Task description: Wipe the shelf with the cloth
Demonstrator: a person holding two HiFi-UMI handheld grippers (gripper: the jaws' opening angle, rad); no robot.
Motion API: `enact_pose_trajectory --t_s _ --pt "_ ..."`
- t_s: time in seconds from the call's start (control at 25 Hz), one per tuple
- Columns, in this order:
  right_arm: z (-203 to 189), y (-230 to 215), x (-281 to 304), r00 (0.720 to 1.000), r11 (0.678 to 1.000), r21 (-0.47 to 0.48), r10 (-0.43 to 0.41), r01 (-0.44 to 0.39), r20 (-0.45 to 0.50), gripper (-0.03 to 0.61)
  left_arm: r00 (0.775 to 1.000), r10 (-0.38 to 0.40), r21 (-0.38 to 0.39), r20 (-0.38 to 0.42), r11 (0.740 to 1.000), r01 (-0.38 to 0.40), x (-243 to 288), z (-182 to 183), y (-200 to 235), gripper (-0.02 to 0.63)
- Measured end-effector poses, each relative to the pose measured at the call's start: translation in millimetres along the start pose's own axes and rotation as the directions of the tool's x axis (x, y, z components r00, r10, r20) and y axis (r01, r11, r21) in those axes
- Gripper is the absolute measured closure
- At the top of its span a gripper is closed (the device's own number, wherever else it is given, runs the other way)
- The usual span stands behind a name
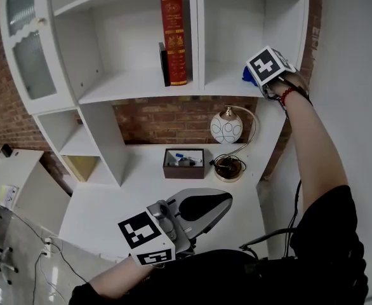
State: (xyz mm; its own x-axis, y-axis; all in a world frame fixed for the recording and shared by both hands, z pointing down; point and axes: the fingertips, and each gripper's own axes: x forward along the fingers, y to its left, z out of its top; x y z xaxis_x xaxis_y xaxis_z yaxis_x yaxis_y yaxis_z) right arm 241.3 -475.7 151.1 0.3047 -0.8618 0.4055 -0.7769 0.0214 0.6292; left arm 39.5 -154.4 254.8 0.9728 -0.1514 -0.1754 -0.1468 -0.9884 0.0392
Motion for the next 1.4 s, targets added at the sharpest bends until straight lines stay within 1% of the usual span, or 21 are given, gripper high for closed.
enact_pose_trajectory --t_s 0.04,0.08,0.12,0.16,0.24,0.28,0.32,0.44,0.48,0.56,0.64,0.72,0.76,0.8,0.84,0.92,0.96,1.0,1.04,1.24,1.4 --pt "12.1 6.1 -6.4 0.999 1.0 -0.021 0.006 -0.005 0.053 0.541 1.0 0.014 0.002 -0.001 1.0 -0.014 -2.9 0.5 1.0 0.615" --pt "26.9 15.4 -13.8 0.993 0.999 -0.031 0.035 -0.032 0.113 0.541 1.0 0.029 0.004 0.0 1.0 -0.029 -5.5 1.6 2.2 0.615" --pt "43.3 29.0 -22.0 0.979 0.995 -0.028 0.096 -0.092 0.177 0.541 0.999 0.041 0.007 0.002 0.999 -0.041 -7.4 2.9 3.2 0.615" --pt "59.8 46.6 -30.7 0.954 0.983 -0.019 0.182 -0.183 0.24 0.54 0.999 0.052 0.01 0.005 0.999 -0.052 -8.7 4.1 4.1 0.615" --pt "84.4 84.4 -45.9 0.881 0.932 -0.018 0.348 -0.362 0.32 0.54 0.998 0.067 0.015 0.007 0.998 -0.067 -10.6 5.3 4.9 0.615" --pt "90.4 99.9 -49.8 0.857 0.91 -0.03 0.4 -0.413 0.326 0.54 0.997 0.071 0.016 0.006 0.997 -0.071 -11.7 5.4 4.5 0.615" --pt "92.9 111.3 -50.5 0.848 0.901 -0.053 0.425 -0.431 0.316 0.54 0.997 0.074 0.017 0.002 0.997 -0.074 -12.6 5.2 3.7 0.615" --pt "91.5 127.1 -44.7 0.867 0.907 -0.148 0.42 -0.394 0.269 0.541 0.996 0.088 0.027 -0.008 0.996 -0.088 -16.3 3.7 2.4 0.615" --pt "91.0 130.9 -43.1 0.864 0.902 -0.158 0.43 -0.401 0.262 0.543 0.995 0.098 0.026 -0.007 0.995 -0.098 -18.4 3.4 3.5 0.615" --pt "91.9 136.1 -41.0 0.844 0.882 -0.116 0.471 -0.456 0.258 0.545 0.993 0.118 0.025 -0.001 0.993 -0.118 -22.7 4.6 6.4 0.615" --pt "93.1 137.1 -39.0 0.818 0.852 -0.041 0.514 -0.522 0.257 0.546 0.991 0.133 0.032 0.002 0.991 -0.133 -25.4 6.8 8.2 0.615" --pt "92.9 136.5 -38.0 0.803 0.826 0.02 0.541 -0.563 0.253 0.546 0.989 0.145 0.041 0.0 0.989 -0.145 -26.4 8.0 9.4 0.615" --pt "92.5 136.2 -37.9 0.803 0.823 0.04 0.542 -0.567 0.248 0.546 0.989 0.15 0.043 -0.002 0.988 -0.15 -26.0 8.0 10.2 0.615" --pt "92.0 136.1 -38.1 0.812 0.829 0.049 0.532 -0.557 0.24 0.546 0.988 0.154 0.045 -0.004 0.987 -0.154 -25.1 7.7 11.0 0.615" --pt "91.6 136.2 -38.5 0.829 0.845 0.045 0.511 -0.533 0.228 0.546 0.988 0.157 0.046 -0.006 0.987 -0.156 -23.6 7.0 11.5 0.615" --pt "91.0 136.7 -39.9 0.873 0.89 0.005 0.445 -0.455 0.201 0.548 0.987 0.157 0.049 -0.013 0.986 -0.157 -19.6 5.9 11.3 0.615" --pt "91.1 136.7 -40.4 0.89 0.908 -0.017 0.414 -0.419 0.193 0.548 0.987 0.157 0.05 -0.016 0.986 -0.156 -17.4 6.0 11.1 0.615" --pt "91.4 136.2 -40.8 0.899 0.918 -0.031 0.393 -0.395 0.191 0.548 0.987 0.157 0.051 -0.018 0.986 -0.156 -15.0 6.5 10.8 0.615" --pt "91.5 135.5 -41.0 0.902 0.922 -0.035 0.385 -0.386 0.198 0.548 0.987 0.157 0.052 -0.018 0.986 -0.156 -12.5 7.1 10.4 0.615" --pt "79.8 125.1 -39.6 0.886 0.916 0.009 0.386 -0.402 0.256 0.548 0.991 0.125 0.044 -0.039 0.991 -0.123 5.8 1.5 4.6 0.615" --pt "58.6 99.3 -33.1 0.906 0.93 0.04 0.347 -0.366 0.241 0.548 0.995 0.077 0.039 -0.065 0.996 -0.074 23.4 -5.6 -6.4 0.615"
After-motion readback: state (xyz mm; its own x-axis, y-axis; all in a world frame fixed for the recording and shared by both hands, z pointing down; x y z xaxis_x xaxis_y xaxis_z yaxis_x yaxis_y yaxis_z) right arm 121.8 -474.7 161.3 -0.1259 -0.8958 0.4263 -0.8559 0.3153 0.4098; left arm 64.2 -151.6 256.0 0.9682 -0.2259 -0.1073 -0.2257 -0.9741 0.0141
